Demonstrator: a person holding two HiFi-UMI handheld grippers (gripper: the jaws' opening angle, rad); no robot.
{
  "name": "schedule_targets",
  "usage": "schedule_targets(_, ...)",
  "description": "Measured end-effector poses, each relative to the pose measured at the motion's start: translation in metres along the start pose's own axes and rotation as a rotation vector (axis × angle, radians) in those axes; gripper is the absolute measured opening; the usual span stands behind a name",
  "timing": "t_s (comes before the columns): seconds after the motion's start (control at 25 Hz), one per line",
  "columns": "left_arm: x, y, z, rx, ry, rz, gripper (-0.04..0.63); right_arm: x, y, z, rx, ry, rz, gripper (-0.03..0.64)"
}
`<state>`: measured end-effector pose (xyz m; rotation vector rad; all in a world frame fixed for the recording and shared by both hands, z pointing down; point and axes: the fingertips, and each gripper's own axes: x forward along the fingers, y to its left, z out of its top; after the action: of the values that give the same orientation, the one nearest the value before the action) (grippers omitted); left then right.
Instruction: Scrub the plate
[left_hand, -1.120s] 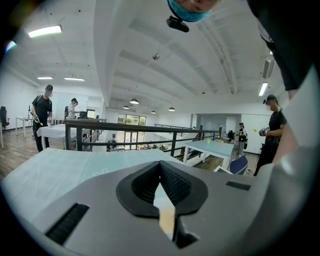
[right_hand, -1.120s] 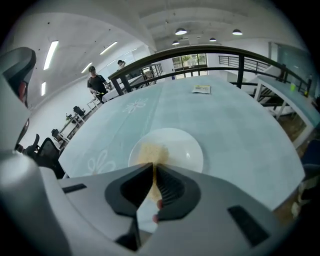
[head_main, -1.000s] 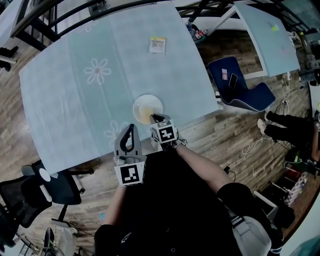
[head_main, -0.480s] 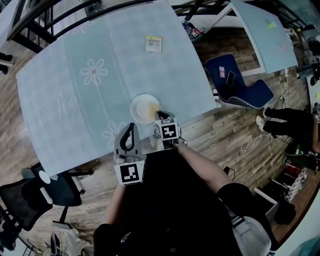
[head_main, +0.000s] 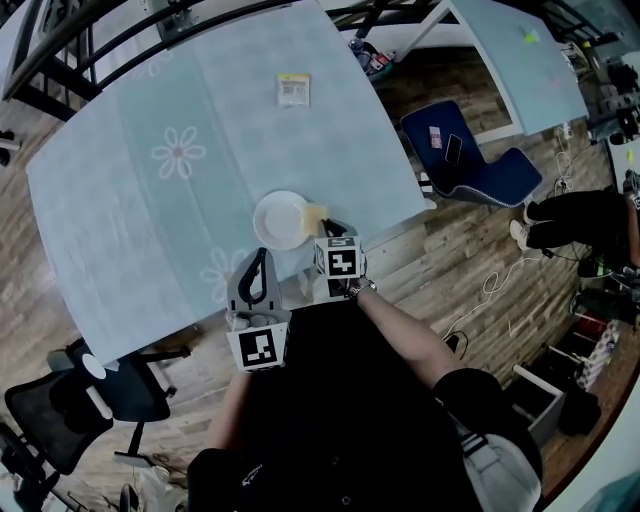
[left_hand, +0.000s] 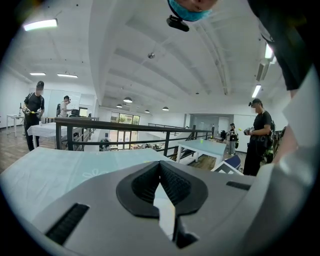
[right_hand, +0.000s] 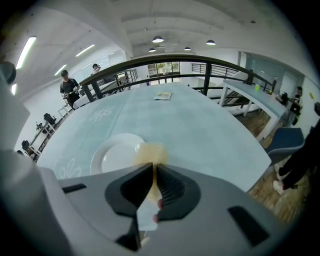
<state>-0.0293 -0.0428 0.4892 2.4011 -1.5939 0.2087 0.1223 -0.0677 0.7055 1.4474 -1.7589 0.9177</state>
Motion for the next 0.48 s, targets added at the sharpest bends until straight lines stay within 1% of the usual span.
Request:
schedule_targets(0.16, 0.003, -0.004, -0.001, 0.001, 0.009, -0.023, 0.012, -0.005, -0.009, -0.001, 0.025, -0.01, -0.025, 0.029)
schedule_targets(0.28, 0.006, -0.008, -0.003, 0.003, 0.012, -0.041, 0.012, -0.012, -0.015, 0.003, 0.041, -0.037, -0.044, 0.029)
schedule_targets(0.4, 0.009, -0.009, -0.007, 0.01, 0.018, -0.05, 0.012, -0.018, -0.02, 0.007, 0.081, -0.075, -0.032, 0.029)
schedule_targets(0.48, 0.011, -0.008, -0.008, 0.012, 0.019, -0.05, 0.012, -0.022, -0.021, 0.009, 0.11, -0.081, -0.011, 0.029)
